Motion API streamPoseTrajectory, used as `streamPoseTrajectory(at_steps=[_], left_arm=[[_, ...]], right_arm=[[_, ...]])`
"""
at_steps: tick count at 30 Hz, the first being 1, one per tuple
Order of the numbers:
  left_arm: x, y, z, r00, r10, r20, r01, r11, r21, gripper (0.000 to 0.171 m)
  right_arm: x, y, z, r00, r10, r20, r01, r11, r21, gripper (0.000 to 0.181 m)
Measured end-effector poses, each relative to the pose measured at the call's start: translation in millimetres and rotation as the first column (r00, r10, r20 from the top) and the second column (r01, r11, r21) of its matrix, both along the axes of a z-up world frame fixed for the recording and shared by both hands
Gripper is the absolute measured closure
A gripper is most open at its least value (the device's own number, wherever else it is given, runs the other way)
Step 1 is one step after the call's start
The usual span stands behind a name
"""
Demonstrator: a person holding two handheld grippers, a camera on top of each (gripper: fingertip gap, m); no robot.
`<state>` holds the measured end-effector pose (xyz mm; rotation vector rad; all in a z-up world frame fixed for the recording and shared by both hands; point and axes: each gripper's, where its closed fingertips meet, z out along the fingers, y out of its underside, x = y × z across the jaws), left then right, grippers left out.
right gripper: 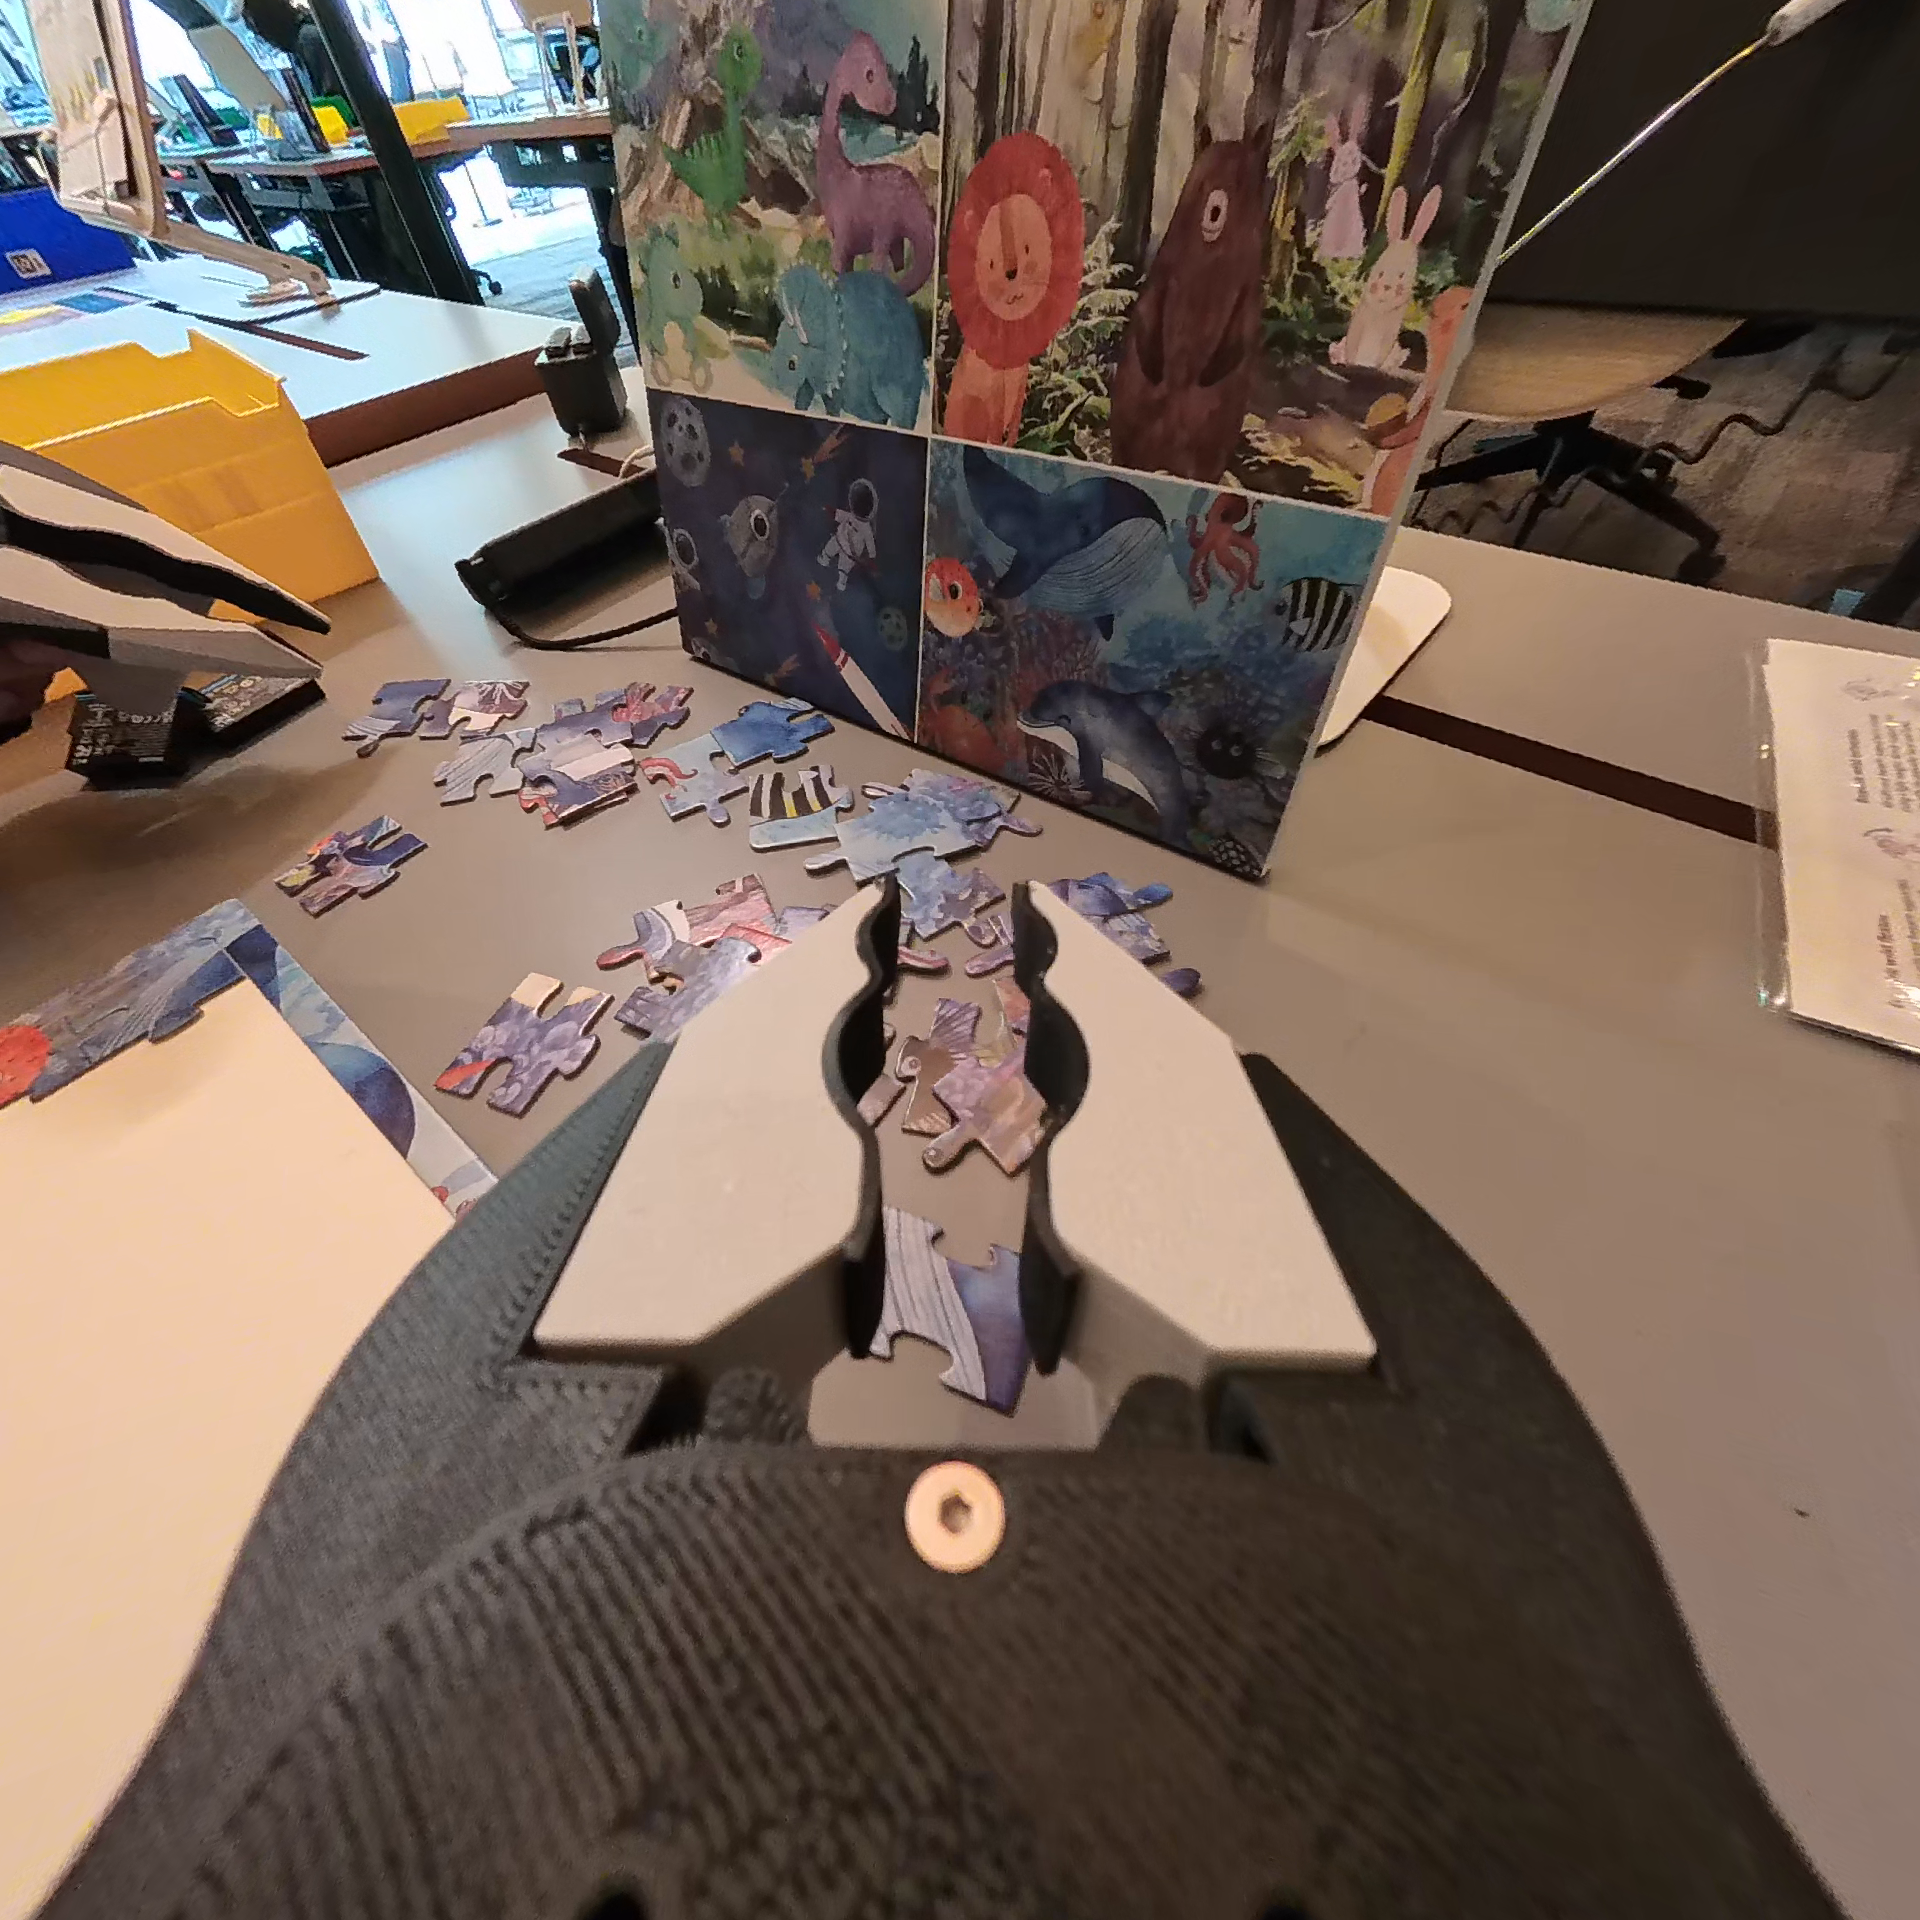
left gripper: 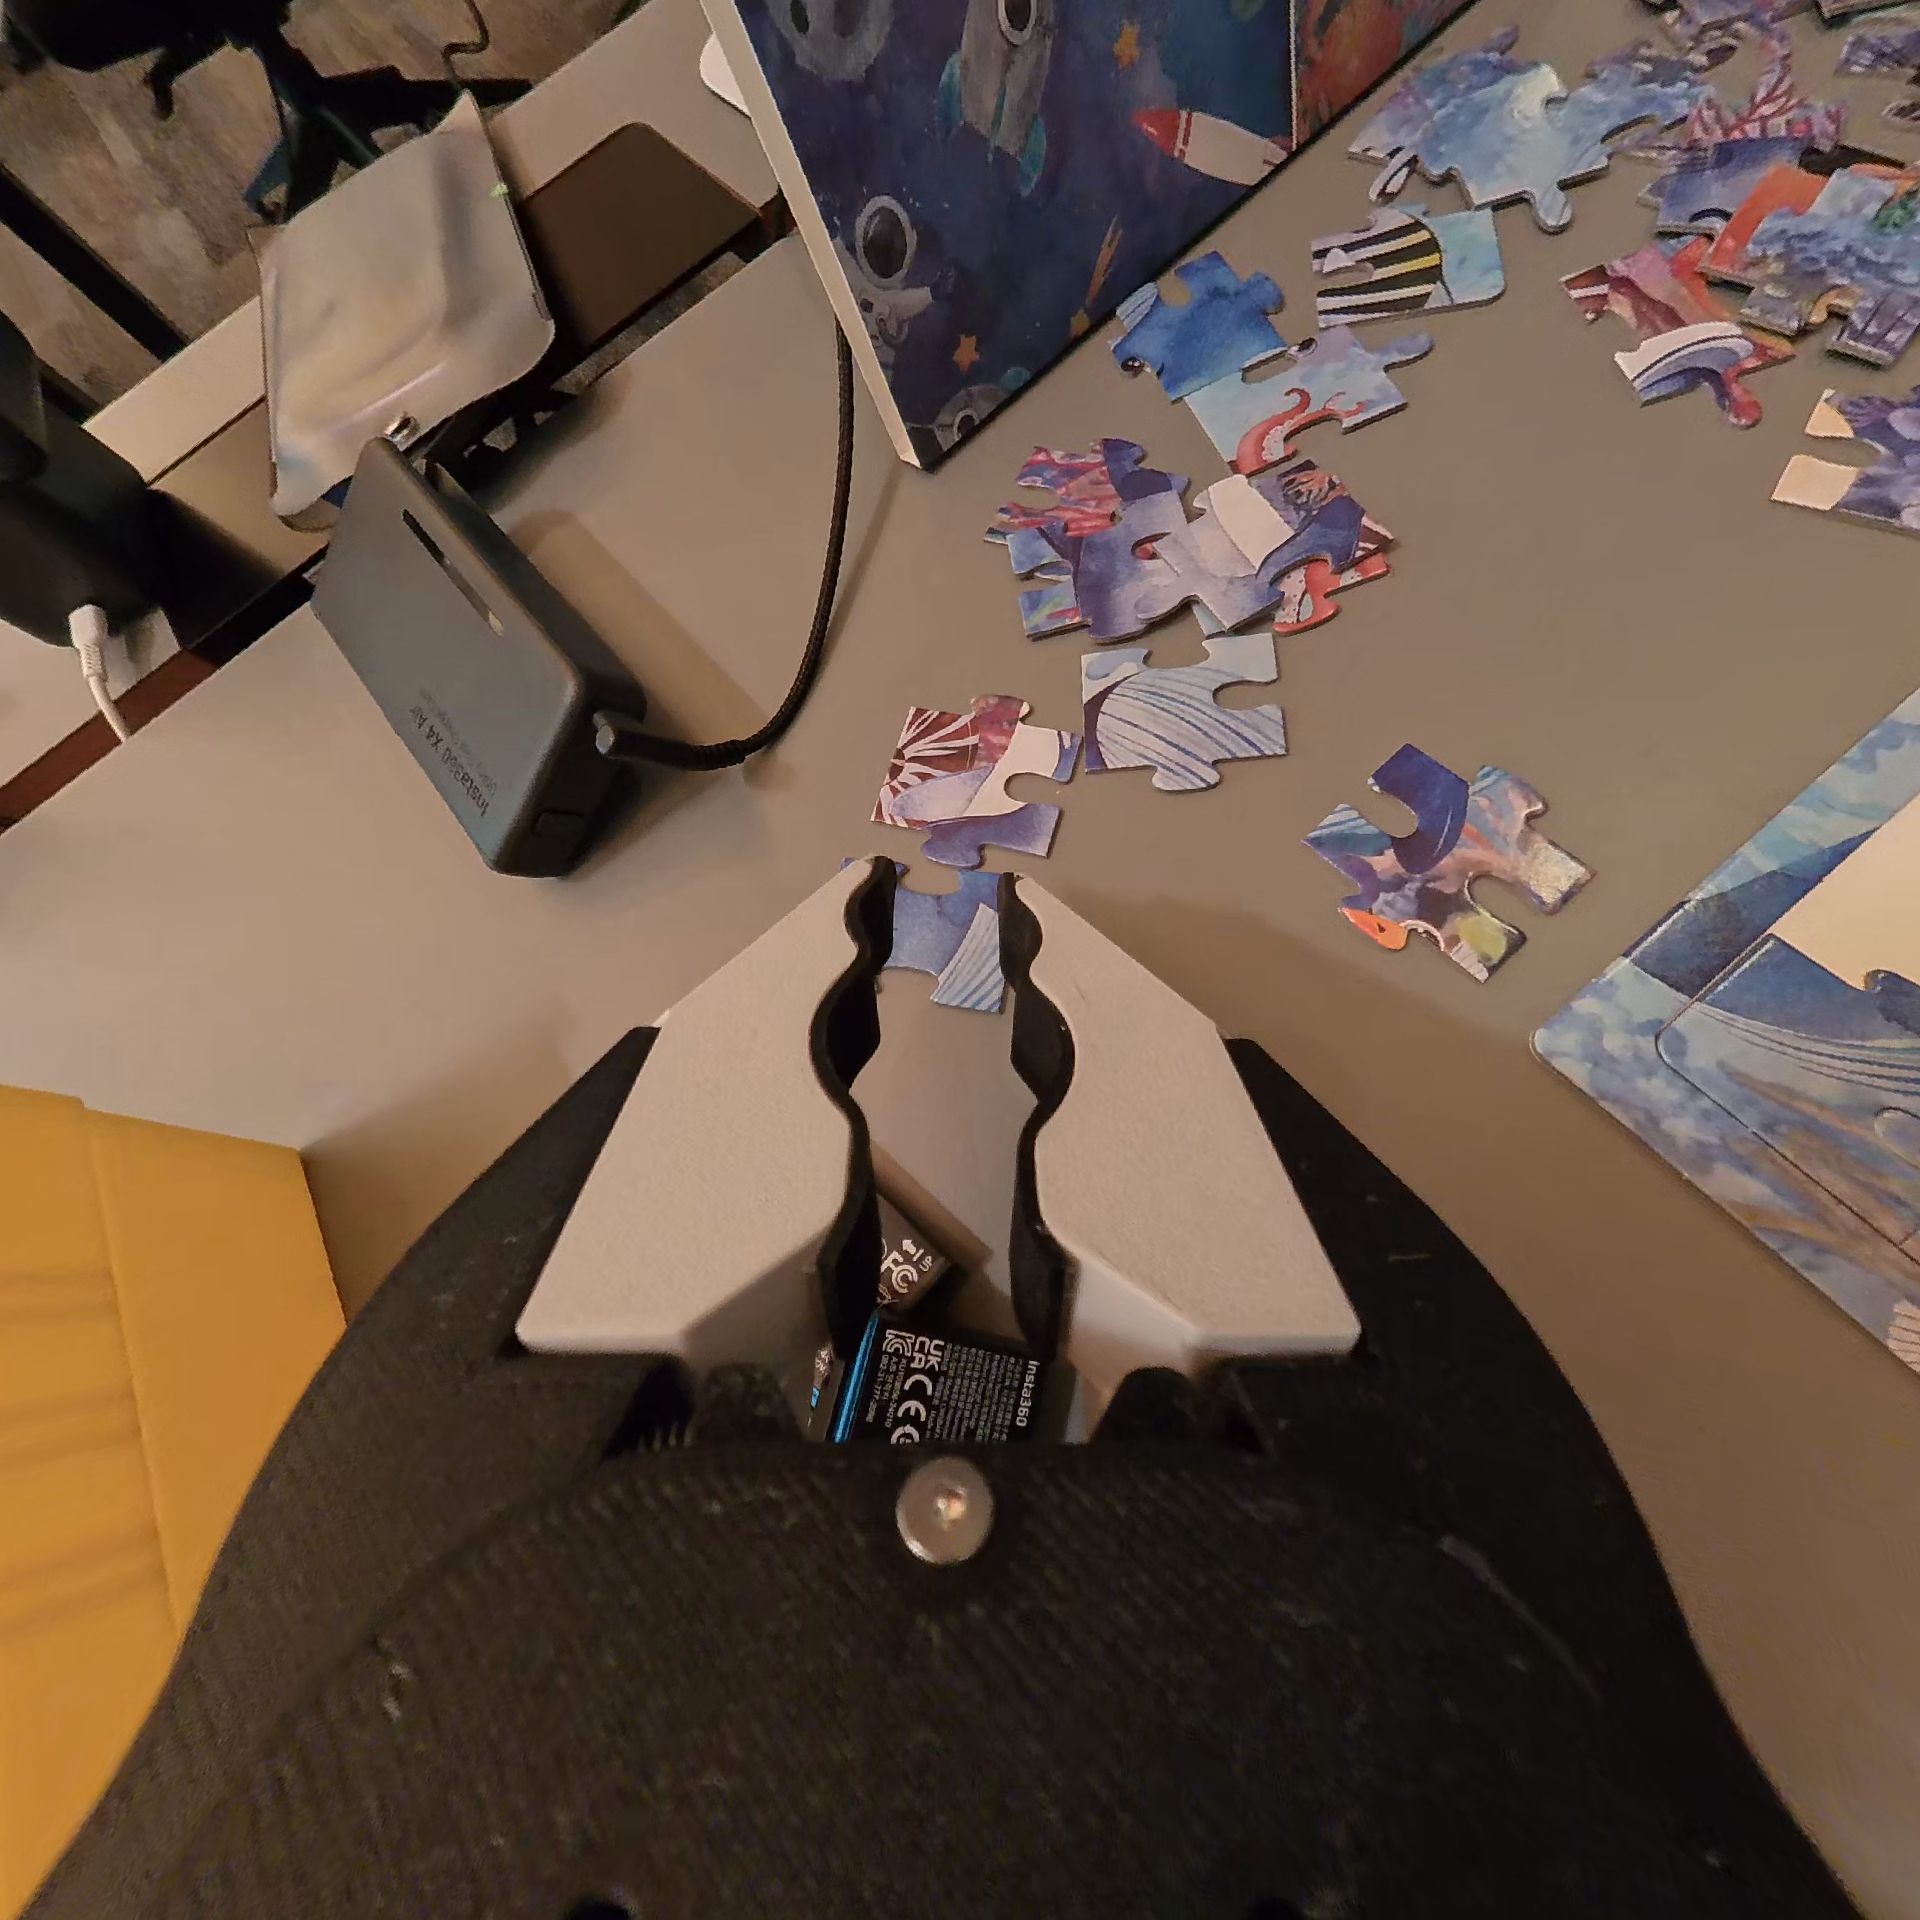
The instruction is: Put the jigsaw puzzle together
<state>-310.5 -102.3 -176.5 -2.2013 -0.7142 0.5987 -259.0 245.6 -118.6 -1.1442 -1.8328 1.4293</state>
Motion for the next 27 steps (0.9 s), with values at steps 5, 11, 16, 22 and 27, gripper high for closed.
streamPoseTrajectory(at_steps=[5, 11, 16, 22, 27], left_arm=[[0.2, 0.0, -0.3, 1.0, -0.001, -0.001, 0.001, 1.0, -0.004, 0.154], [1.1, 1.3, 3.2, 1.0, -0.009, -0.014, 0.009, 1.0, 0.004, 0.154], [17.4, 31.8, 19.1, 0.995, -0.095, 0.005, 0.093, 0.986, 0.141, 0.153], [61.5, 142.5, 40.5, 0.931, -0.359, 0.07, 0.323, 0.897, 0.303, 0.135], [65.4, 222.7, 4.3, 0.881, -0.451, 0.141, 0.439, 0.892, 0.11, 0.122]], right_arm=[[-0.2, 0.0, -0.9, 1.0, 0.0, 0.003, 0.0, 1.0, -0.001, 0.162], [-1.4, 1.0, -5.2, 1.0, -0.004, 0.015, 0.004, 1.0, 0.002, 0.163], [-3.2, 4.7, -11.0, 0.999, -0.017, 0.028, 0.017, 1.0, -0.001, 0.163], [-5.7, 0.8, -32.5, 0.995, 0.001, 0.101, -0.004, 1.0, 0.026, 0.161], [-4.1, -9.9, -37.4, 0.993, 0.027, 0.113, -0.034, 0.997, 0.063, 0.16]])
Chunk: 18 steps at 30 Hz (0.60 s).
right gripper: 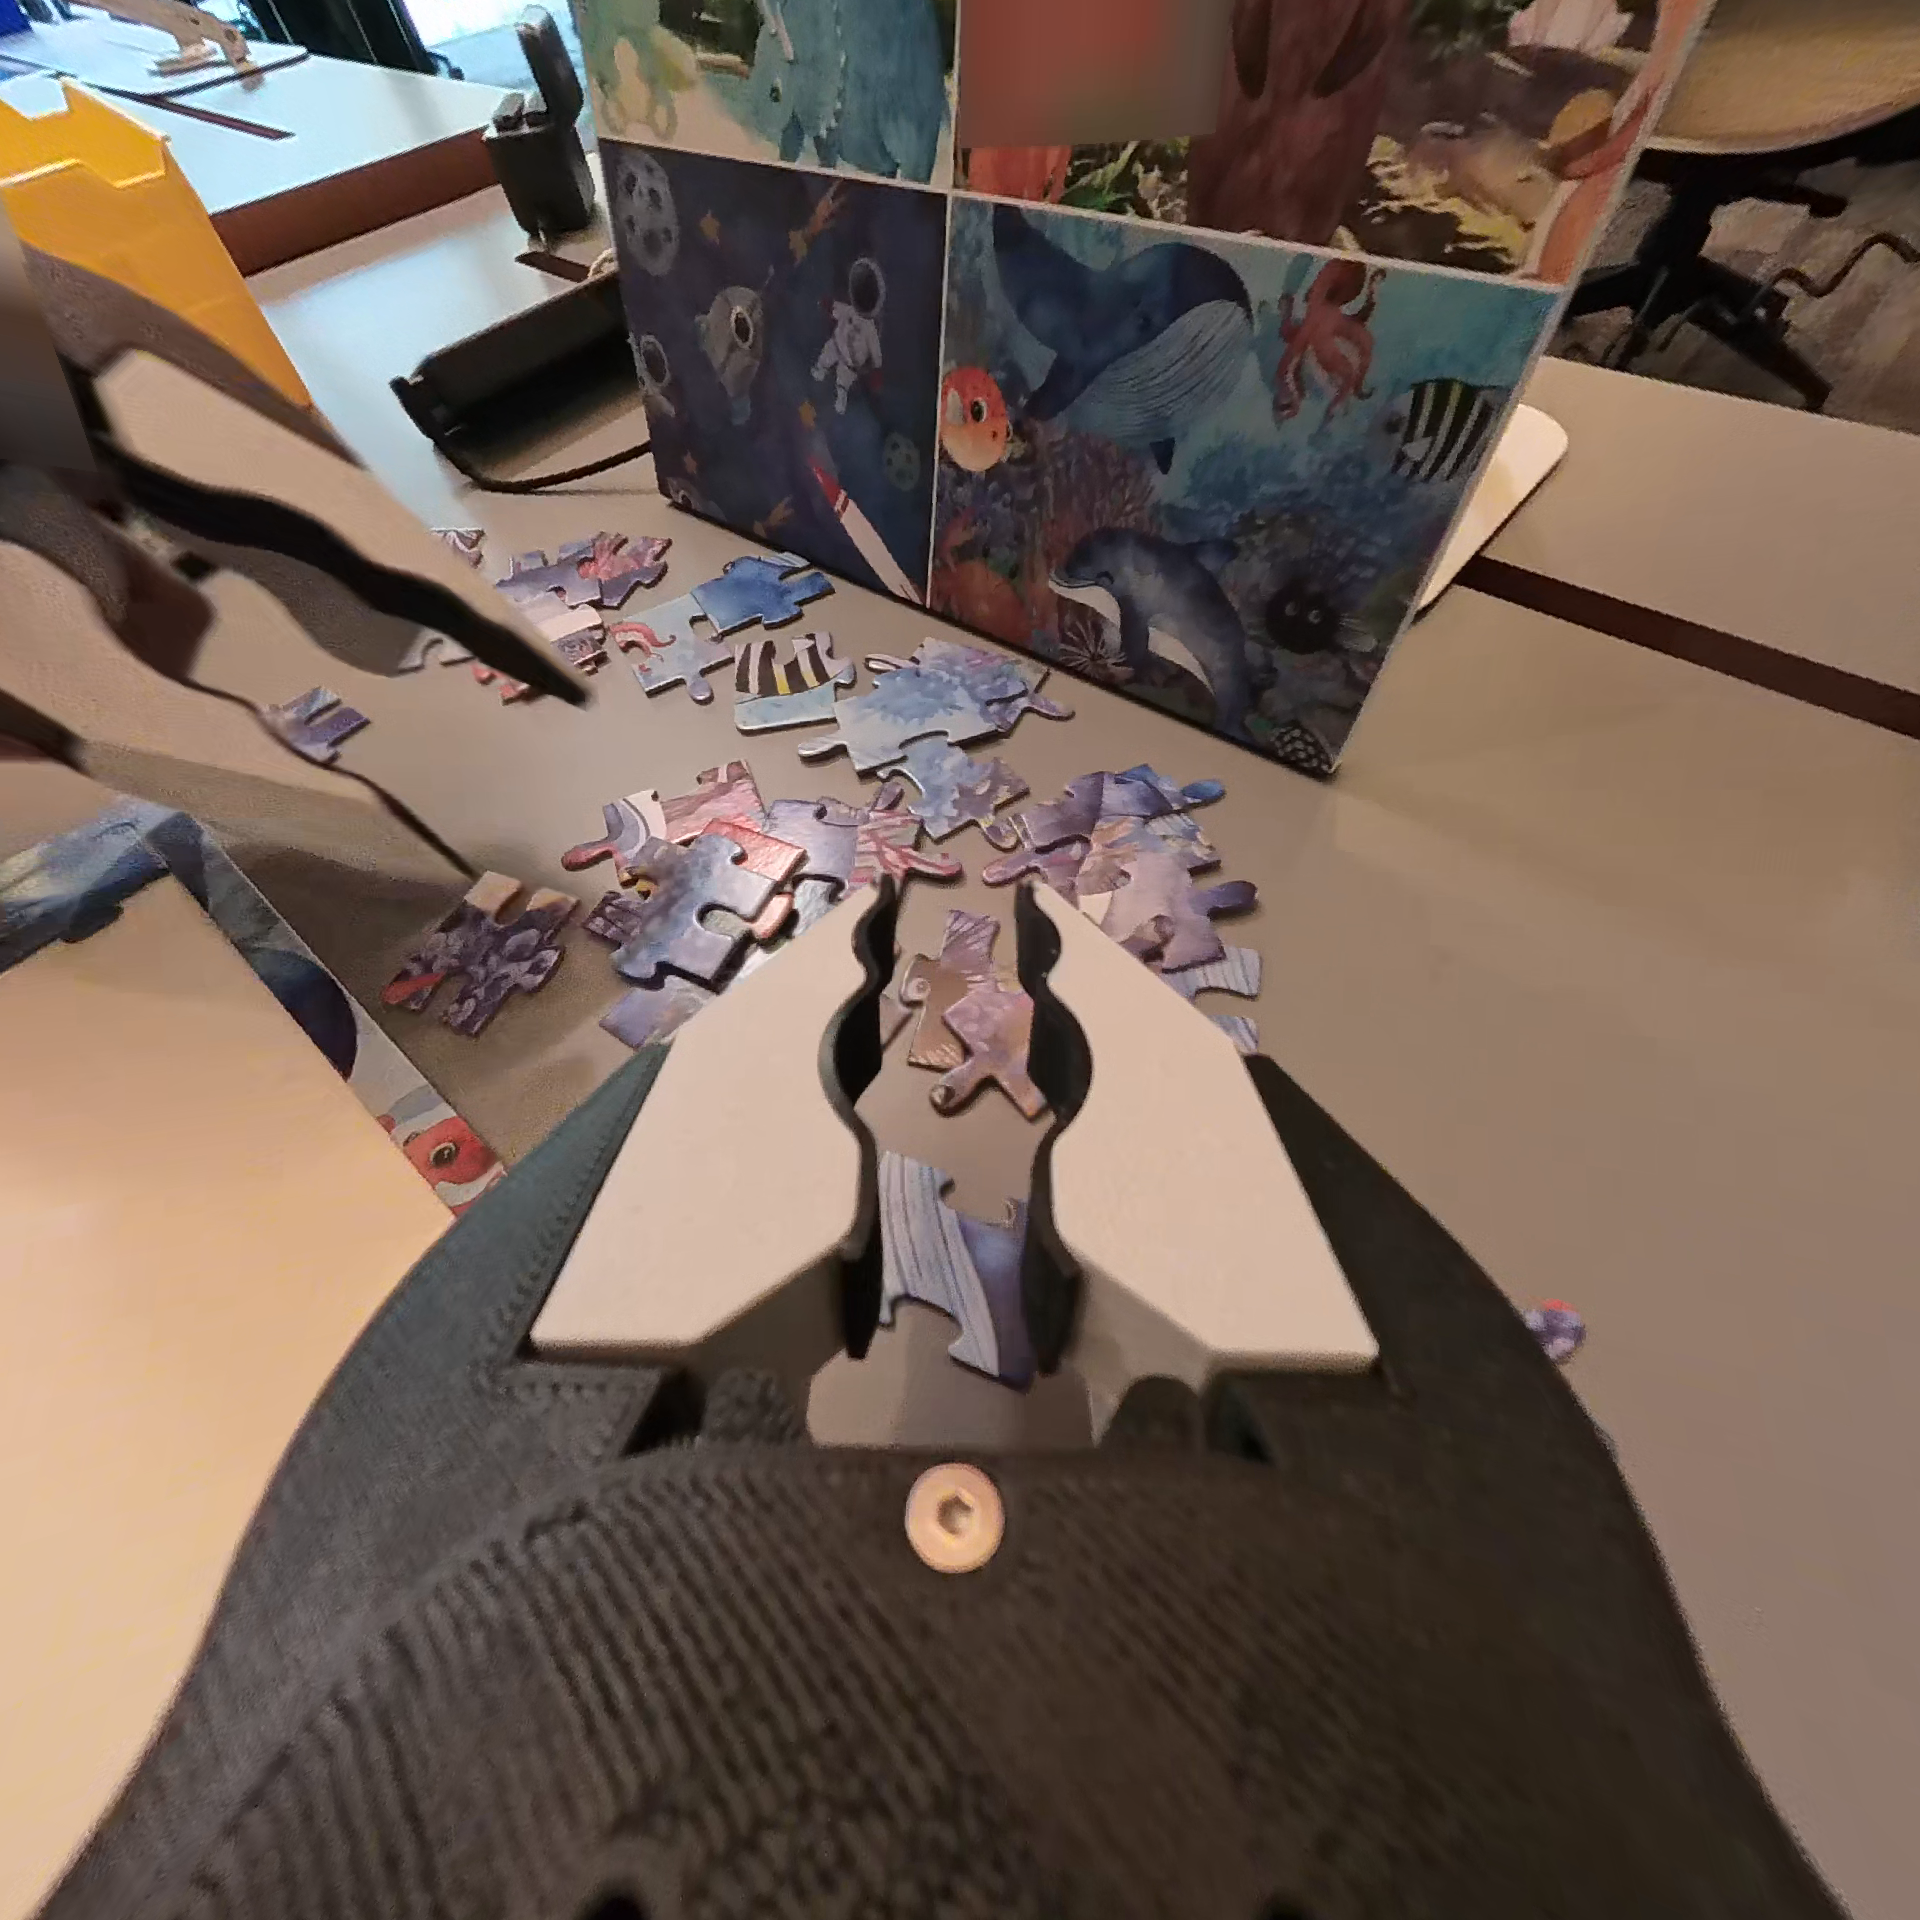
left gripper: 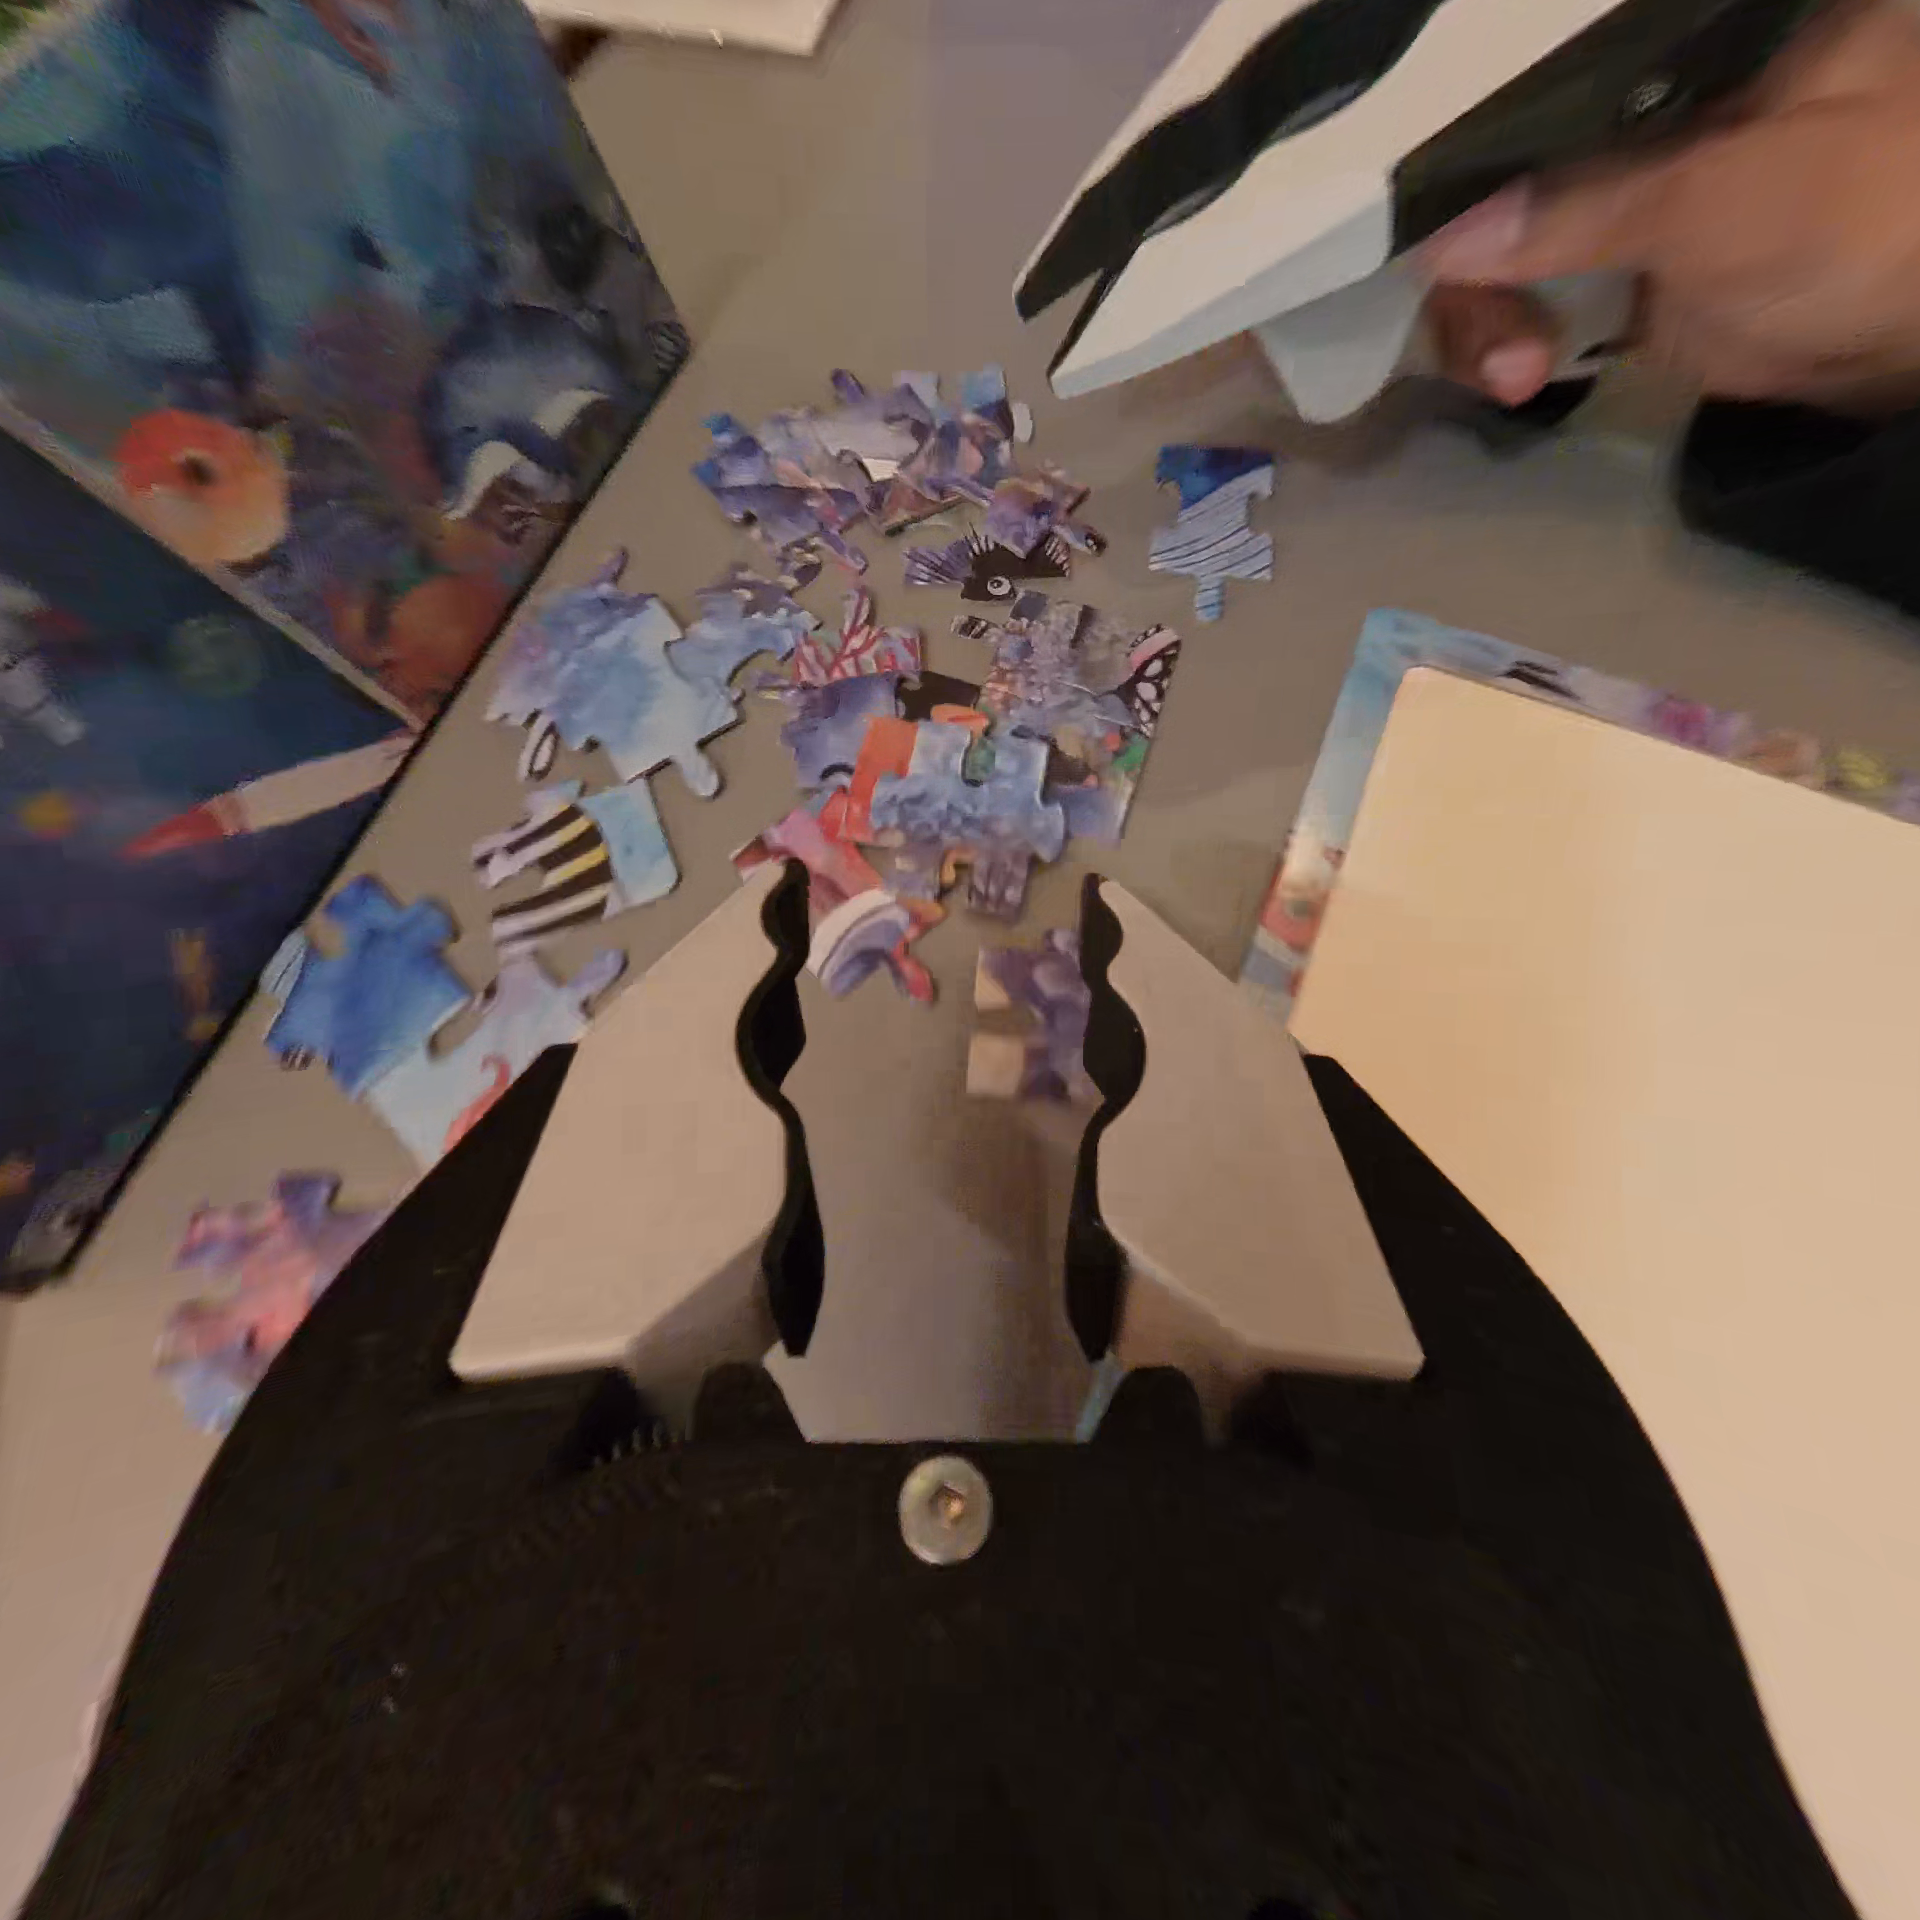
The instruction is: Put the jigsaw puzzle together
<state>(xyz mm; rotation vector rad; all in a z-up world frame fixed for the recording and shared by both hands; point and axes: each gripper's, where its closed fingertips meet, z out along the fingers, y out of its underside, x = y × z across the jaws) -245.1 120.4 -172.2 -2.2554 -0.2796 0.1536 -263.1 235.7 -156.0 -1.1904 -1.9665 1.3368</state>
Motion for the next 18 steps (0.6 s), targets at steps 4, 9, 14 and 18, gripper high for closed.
streamPoseTrajectory(at_steps=[4, 9, 14, 18], left_arm=[[-7.3, 37.5, -26.0, 0.998, -0.038, 0.046, 0.042, 0.994, -0.096, 0.102], [-14.7, 46.3, -43.3, 0.998, -0.011, 0.065, 0.02, 0.989, -0.145, 0.09], [-26.7, 37.3, -40.6, 0.998, 0.021, 0.059, -0.013, 0.991, -0.133, 0.104], [-33.6, 30.8, -38.3, 0.996, 0.036, 0.087, -0.027, 0.994, -0.108, 0.121]], right_arm=[[-1.3, 2.8, -1.6, 1.0, -0.008, -0.011, 0.009, 0.999, 0.043, 0.16], [-2.0, 4.2, 0.2, 1.0, -0.006, -0.01, 0.006, 1.0, 0.02, 0.16], [-1.4, 0.5, 0.5, 1.0, 0.006, -0.007, -0.005, 1.0, 0.015, 0.16], [-0.6, -5.1, -5.0, 1.0, 0.022, 0.013, -0.022, 0.999, 0.028, 0.16]])
